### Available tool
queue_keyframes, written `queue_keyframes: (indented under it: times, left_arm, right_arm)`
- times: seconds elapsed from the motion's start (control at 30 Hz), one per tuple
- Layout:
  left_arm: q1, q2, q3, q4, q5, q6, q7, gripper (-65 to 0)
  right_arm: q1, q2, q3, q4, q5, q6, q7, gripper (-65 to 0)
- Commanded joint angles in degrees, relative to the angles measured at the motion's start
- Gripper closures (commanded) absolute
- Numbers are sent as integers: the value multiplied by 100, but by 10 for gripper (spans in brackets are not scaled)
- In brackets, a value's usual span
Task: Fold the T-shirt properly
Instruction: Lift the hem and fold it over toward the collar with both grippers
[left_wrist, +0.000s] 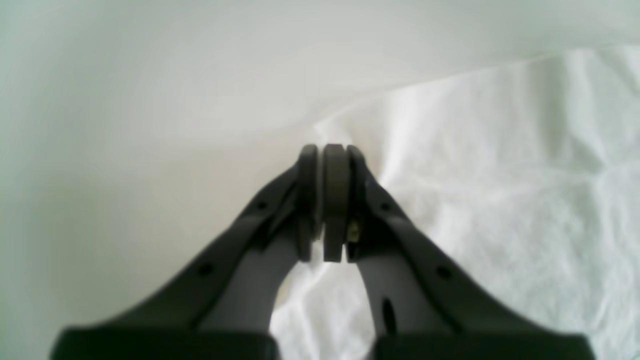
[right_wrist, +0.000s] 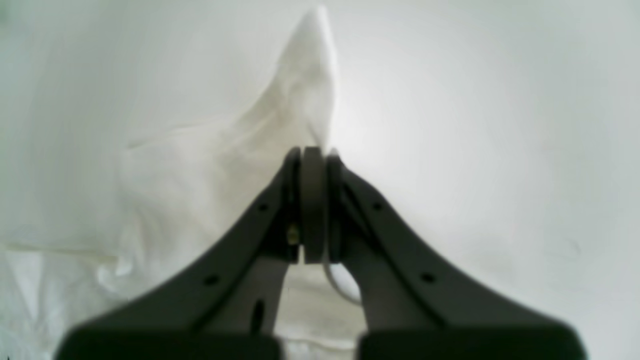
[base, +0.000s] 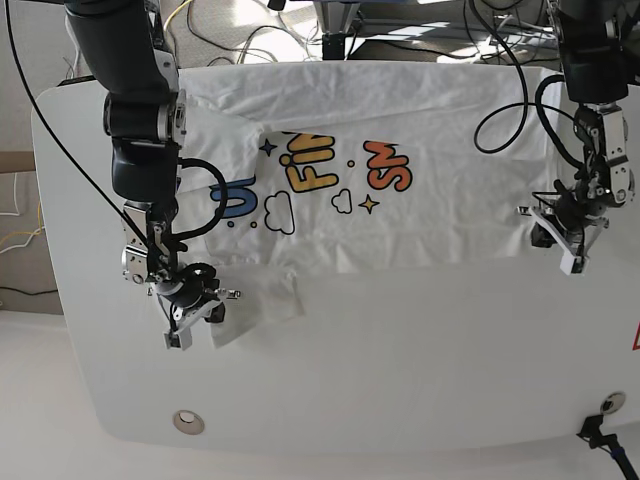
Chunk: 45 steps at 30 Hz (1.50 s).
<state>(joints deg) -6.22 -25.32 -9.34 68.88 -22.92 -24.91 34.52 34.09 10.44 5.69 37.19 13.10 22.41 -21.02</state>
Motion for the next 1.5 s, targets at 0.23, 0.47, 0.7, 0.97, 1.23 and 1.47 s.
queue_keyframes:
  times: [0.23,0.47,0.7,0.97,1.23,1.47]
  left_arm:
    - [398,-110,-46,967,-69,-11,-107,0]
    - [855,-154,-266,1608,-51,-11,-107,0]
    - [1268,-312,-661,2030,-42,-19,-107,0]
    - [1646,-523,-960,2057,-34,-19,-107,0]
    - [1901,-558,-1338,2066,-34,-19,-107,0]
    - [2147,-558,-1452,2382,-25,-19,-107,0]
  right_arm:
    - [-415,77,50,2176,92,31,-1138,0]
    - [-1013,209,59,3538,118,31,-1929,0]
    - [-1584,315,68,4584,118,31,-2536,0]
    - [-2235,350,332,5692,118,31,-3186,0]
    - [-2798,517,384,6510,127,31,-3784,0]
    - [-3439,649,384,6967,127,31,-3890,0]
